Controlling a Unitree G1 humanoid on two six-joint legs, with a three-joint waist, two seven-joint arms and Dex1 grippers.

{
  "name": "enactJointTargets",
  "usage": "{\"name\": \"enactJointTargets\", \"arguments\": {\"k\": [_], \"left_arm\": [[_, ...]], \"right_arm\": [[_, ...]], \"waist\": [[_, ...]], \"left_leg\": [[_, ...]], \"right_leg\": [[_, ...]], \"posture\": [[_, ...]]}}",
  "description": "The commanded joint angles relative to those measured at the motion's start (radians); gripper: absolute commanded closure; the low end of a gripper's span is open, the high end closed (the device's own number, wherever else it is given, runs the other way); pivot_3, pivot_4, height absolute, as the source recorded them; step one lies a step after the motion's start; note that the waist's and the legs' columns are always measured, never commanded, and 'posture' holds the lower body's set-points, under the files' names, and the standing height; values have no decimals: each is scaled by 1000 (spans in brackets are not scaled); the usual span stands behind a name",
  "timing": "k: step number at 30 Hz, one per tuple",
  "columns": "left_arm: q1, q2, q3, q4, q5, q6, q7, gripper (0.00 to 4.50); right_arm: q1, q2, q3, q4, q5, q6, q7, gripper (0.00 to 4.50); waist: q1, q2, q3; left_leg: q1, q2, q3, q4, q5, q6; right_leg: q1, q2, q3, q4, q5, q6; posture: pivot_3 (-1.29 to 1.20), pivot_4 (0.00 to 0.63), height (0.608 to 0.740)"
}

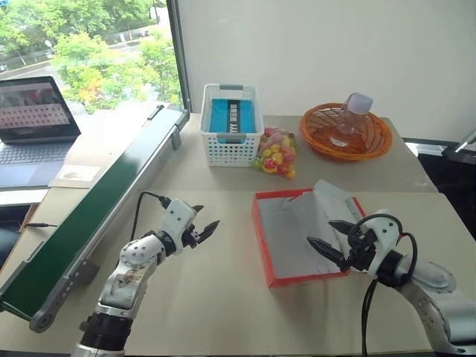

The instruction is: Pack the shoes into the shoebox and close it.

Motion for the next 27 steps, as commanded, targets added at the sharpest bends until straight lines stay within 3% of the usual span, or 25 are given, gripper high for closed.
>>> {"name": "enactJointTargets", "arguments": {"k": [1, 10, 16, 21, 27], "left_arm": [[-27, -12, 14, -10, -1, -31, 13, 1288], [-132, -38, 31, -41, -46, 30, 20, 1288], [-354, -33, 98, 2, -44, 83, 88, 1288], [-441, -20, 142, -3, -51, 157, 131, 1288], [-452, 2, 197, -38, -40, 246, 209, 1288]], "right_arm": [[-18, 4, -7, 4, -6, -44, 6, 106], [-19, -82, -84, 34, 12, -37, 70, 106], [-309, -220, -156, -70, 214, 215, 11, 106], [-514, -259, -35, -20, 163, 259, -21, 106], [-632, -160, 149, 69, 81, 210, -11, 106]], "waist": [[0, 0, 0], [1, 0, 0], [-9, -1, 1], [-7, -2, 1], [-7, -3, 2]], "left_leg": [[0, 0, 0, 0, 0, 0], [0, -1, 0, 0, 0, 0], [0, 0, 0, 2, 1, 0], [0, -1, -1, 0, 0, 0], [-4, -2, -2, 0, 0, 1]], "right_leg": [[0, 0, 0, 0, 0, 0], [0, 0, 0, 0, 0, 0], [0, 1, 1, 1, 1, 4], [1, 2, 1, -1, 4, 7], [-1, 2, 0, -1, 5, 9]], "posture": [[0, 150, 740], [0, 150, 740], [0, 150, 740], [0, 150, 740], [0, 150, 740]]}}
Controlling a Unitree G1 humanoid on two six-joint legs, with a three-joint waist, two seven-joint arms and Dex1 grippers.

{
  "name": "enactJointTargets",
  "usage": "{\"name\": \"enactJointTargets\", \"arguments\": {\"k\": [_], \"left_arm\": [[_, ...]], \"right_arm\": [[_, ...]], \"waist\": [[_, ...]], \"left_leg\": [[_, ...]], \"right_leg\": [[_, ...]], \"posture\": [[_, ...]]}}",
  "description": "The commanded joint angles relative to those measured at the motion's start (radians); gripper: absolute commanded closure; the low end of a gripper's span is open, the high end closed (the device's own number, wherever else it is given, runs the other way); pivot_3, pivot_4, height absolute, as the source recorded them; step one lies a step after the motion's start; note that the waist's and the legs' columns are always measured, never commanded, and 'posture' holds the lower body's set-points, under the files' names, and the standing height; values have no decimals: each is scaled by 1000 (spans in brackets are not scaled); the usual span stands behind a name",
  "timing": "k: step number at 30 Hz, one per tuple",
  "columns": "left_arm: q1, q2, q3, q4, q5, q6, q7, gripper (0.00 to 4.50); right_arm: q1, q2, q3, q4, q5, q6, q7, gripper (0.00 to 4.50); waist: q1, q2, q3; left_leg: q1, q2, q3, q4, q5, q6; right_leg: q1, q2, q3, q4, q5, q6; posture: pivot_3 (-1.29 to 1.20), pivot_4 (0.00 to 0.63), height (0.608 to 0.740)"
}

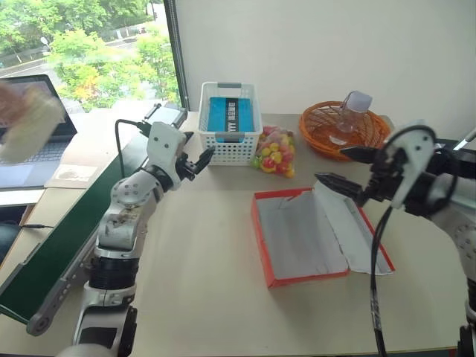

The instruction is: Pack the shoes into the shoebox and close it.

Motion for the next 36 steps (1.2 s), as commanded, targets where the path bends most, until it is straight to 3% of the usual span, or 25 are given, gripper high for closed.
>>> {"name": "enactJointTargets", "arguments": {"k": [1, 11, 20, 29, 36], "left_arm": [[-9, 29, 49, -68, 0, 30, 38, 1288], [114, 49, 92, -153, 13, 108, 99, 1288], [181, 83, 150, -175, 20, 124, 140, 1288], [164, 187, 236, -17, 24, 59, 114, 1288], [120, 241, 299, 214, -13, -4, 61, 1288]], "right_arm": [[-53, 58, 102, 44, -66, -58, 12, 106], [-166, 286, 329, 239, -201, -184, 88, 106], [-215, 376, 360, 263, -229, -191, 133, 106], [-227, 412, 360, 206, -212, -143, 144, 106], [-230, 401, 350, 176, -206, -113, 155, 106]], "waist": [[-1, 0, 0], [-5, 0, 0], [-6, 0, 0], [-14, 0, 0], [-15, 0, 0]], "left_leg": [[0, 0, 0, 0, 0, 0], [1, 0, 0, 1, 0, 0], [1, 1, 0, 1, 1, -1], [1, 1, 1, 1, 1, -1], [1, 1, 1, 1, 1, -1]], "right_leg": [[0, 0, 0, 0, 0, 0], [0, 0, 0, 2, 1, 0], [0, 0, -1, 3, 1, -1], [-1, 0, -2, 3, 2, -2], [-1, -1, -2, 3, 2, -2]], "posture": [[0, 150, 740], [0, 150, 740], [0, 150, 740], [0, 150, 740], [0, 150, 740]]}}
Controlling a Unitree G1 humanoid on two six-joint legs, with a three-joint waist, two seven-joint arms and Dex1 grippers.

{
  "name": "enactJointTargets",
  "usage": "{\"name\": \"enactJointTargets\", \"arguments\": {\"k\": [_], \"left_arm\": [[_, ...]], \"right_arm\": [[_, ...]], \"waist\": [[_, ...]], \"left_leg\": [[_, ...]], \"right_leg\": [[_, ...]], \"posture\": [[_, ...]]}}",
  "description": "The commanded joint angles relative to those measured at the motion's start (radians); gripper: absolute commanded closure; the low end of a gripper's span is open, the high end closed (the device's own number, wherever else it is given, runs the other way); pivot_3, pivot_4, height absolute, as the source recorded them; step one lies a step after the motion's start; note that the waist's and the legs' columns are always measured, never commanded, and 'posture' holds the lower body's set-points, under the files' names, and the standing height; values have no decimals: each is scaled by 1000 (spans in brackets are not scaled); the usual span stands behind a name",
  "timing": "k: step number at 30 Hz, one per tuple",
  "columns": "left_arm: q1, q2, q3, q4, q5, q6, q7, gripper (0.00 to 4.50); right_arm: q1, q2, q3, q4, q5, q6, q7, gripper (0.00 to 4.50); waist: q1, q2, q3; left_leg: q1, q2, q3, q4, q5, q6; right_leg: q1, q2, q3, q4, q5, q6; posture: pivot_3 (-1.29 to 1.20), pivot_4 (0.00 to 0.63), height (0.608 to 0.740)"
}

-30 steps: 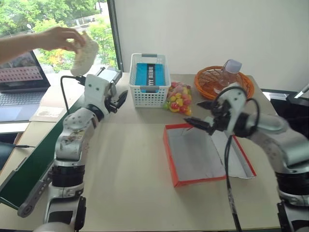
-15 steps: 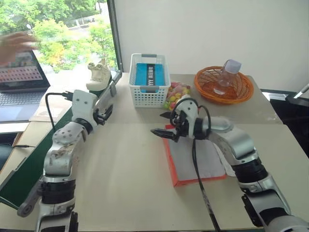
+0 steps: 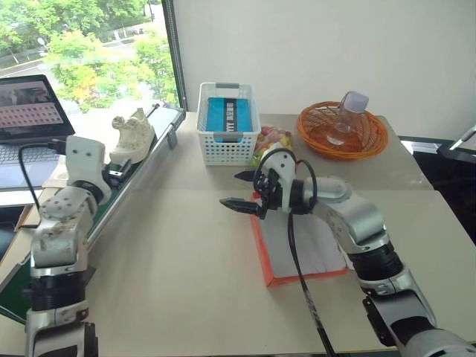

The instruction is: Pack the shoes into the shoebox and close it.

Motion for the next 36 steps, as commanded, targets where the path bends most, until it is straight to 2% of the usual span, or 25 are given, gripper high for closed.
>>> {"name": "enactJointTargets", "arguments": {"k": [1, 10, 16, 23, 24, 26, 31, 33, 36], "left_arm": [[-49, 36, 34, 107, -25, -57, -43, 1288], [-83, 64, 29, 217, -41, -53, -85, 1288], [-124, 84, 45, 277, -36, -37, -56, 1288], [-127, 78, 44, 308, -82, 75, -73, 1288], [-128, 73, 44, 306, -91, 95, -77, 1703], [-125, 64, 40, 291, -110, 122, -90, 2029], [-135, 40, 48, 261, -139, 127, -84, 3817], [-154, 29, 52, 239, -150, 117, -78, 4337], [-207, 10, 55, 176, -185, 125, -78, 4472]], "right_arm": [[-26, -9, -30, -52, 18, 12, 8, 106], [-16, -27, -46, -79, 19, 34, 4, 106], [-13, -34, -50, -87, 12, 41, 3, 106], [-20, -37, -48, -84, 6, 41, -1, 106], [-22, -37, -48, -81, 3, 39, -2, 0], [-28, -37, -49, -73, -3, 36, -7, 0], [-33, -38, -48, -71, -6, 36, -13, 0], [-32, -38, -48, -73, -7, 37, -16, 0], [-29, -37, -59, -81, 5, 47, -26, 0]], "waist": [[1, 0, 0], [0, 0, 0], [0, 0, 0], [0, -1, 0], [0, -1, 0], [2, -1, 0], [10, -1, 0], [14, -1, 0], [19, -2, 1]], "left_leg": [[0, 0, 0, 0, 0, 0], [0, 1, 0, 0, 0, 0], [0, 1, 1, 0, 0, 0], [0, 1, 1, 0, 0, 0], [0, 1, 1, 0, 0, 0], [0, 0, 1, 0, 0, 0], [0, 1, 1, 0, 0, -1], [0, 1, 1, 0, 1, -1], [-1, 1, 1, 0, -3, -8]], "right_leg": [[0, 0, 0, 0, 0, 0], [-1, 0, -1, 0, 0, -1], [-1, 0, -1, 0, 0, -1], [-1, 0, -1, 0, 0, -1], [-1, 0, -1, 0, 0, -1], [-1, -1, -1, 0, 0, -1], [-1, -1, -1, 1, 0, -1], [-1, -1, -2, 1, 1, -1], [-1, -1, -2, 0, 1, -1]], "posture": [[0, 150, 740], [0, 150, 740], [0, 150, 740], [0, 150, 740], [0, 150, 740], [0, 150, 740], [0, 150, 740], [0, 150, 740], [0, 150, 740]]}}
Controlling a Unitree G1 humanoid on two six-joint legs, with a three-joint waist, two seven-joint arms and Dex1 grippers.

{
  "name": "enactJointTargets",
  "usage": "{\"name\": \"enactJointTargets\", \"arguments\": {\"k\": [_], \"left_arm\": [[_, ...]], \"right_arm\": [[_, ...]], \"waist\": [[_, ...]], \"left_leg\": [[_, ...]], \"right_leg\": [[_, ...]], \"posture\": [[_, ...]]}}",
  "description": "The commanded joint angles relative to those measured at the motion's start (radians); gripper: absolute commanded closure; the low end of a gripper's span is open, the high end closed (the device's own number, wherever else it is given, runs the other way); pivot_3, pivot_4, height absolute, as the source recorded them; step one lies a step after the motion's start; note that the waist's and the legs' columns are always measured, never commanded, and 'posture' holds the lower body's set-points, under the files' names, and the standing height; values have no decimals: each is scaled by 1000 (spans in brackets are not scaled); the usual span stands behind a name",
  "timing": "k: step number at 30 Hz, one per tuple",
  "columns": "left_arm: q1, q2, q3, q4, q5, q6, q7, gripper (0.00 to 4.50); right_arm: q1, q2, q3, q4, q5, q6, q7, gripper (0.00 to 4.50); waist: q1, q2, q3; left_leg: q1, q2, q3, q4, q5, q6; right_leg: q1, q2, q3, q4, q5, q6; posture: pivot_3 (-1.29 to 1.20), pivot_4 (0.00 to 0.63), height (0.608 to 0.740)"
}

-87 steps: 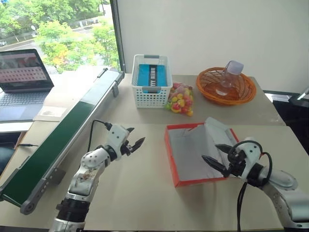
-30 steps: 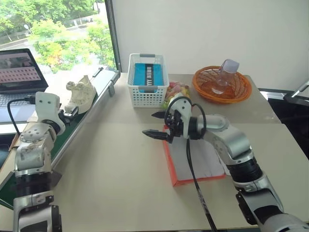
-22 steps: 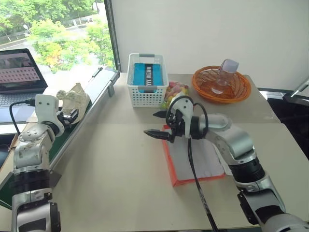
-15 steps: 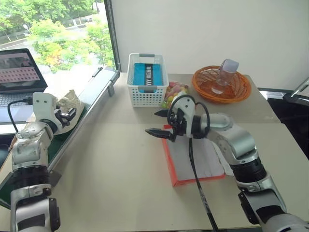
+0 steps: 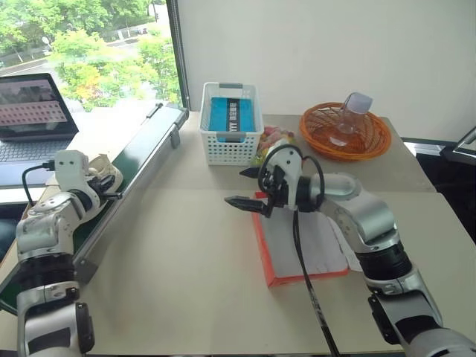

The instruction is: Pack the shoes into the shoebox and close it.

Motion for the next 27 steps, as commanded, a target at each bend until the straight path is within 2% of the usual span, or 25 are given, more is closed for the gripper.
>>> {"name": "enactJointTargets", "arguments": {"k": [1, 4, 9, 15, 18, 27], "left_arm": [[-109, -16, 11, -146, -70, -6, -2, 4472], [-181, -41, -11, -233, -121, 24, -12, 4472], [-272, -91, -69, -341, -192, 79, -25, 4472], [-381, -220, -185, -392, -248, 103, -36, 4472], [-404, -292, -254, -361, -237, 69, -61, 4472], [-470, -446, -326, -284, -233, 5, -79, 4472]], "right_arm": [[-17, 1, -50, -44, 24, 15, -15, 0], [-15, 22, -113, -58, 88, 61, -40, 0], [-52, 96, -282, -51, 223, 175, -158, 0], [-151, 247, -574, 28, 450, 346, -471, 0], [-198, 301, -693, 86, 534, 363, -621, 0], [-197, 311, -756, 45, 682, 358, -798, 0]], "waist": [[3, -2, 1], [4, -8, 4], [3, -8, 4], [-3, -8, 4], [-5, -8, 4], [-19, -6, 6]], "left_leg": [[-1, 0, 0, 0, 0, 0], [-4, 0, -1, 0, 4, 7], [-4, -1, -1, 0, 4, 7], [-2, 0, -2, 0, 5, 7], [-2, -1, -2, 0, 5, 7], [-4, -1, -2, -1, 4, 7]], "right_leg": [[0, 0, 0, 0, 0, 0], [-2, 1, -1, 0, 0, 0], [-2, 1, 0, 0, 1, 1], [-1, 2, 0, 1, 1, 1], [0, 2, 0, 0, 1, 1], [-1, 2, 1, 0, 1, 2]], "posture": [[0, 150, 740], [0, 150, 740], [0, 150, 740], [0, 150, 740], [0, 150, 740], [0, 150, 740]]}}
